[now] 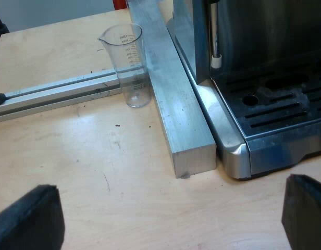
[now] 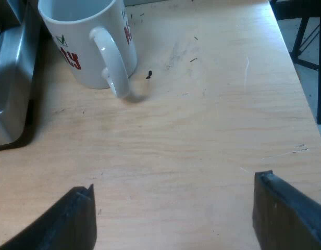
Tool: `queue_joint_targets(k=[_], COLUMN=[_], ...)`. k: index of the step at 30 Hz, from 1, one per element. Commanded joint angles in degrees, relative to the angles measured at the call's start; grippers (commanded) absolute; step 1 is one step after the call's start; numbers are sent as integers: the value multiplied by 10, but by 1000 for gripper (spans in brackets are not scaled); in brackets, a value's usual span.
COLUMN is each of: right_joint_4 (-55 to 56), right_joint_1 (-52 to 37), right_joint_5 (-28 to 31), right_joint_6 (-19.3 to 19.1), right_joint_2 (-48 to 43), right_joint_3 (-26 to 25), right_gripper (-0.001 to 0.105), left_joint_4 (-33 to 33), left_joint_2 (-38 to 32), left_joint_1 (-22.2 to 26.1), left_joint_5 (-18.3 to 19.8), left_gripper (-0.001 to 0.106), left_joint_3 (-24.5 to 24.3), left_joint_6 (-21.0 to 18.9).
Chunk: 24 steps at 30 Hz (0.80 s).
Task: Put the handle in the coffee machine
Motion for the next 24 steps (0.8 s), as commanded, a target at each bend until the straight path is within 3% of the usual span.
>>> queue_joint_targets(k=[1, 12, 24], right_joint_4=[-3, 5, 27], right_joint_1=[-3, -3, -2], right_joint_5=[0, -2, -56], right_joint_6=[-2, -2, 16], right_joint_2=[-26, -15, 92], right_joint_3=[-3, -35, -118], right_gripper=[64, 64, 64], left_joint_4=[-3, -3, -3], left_joint_2=[-77, -62, 63], left_joint_1=[-2, -6, -111], left_joint_5=[3, 17, 44], left_gripper=[86, 86, 86], left_joint_3=[-1, -18, -90], left_joint_6=[-11, -60, -67])
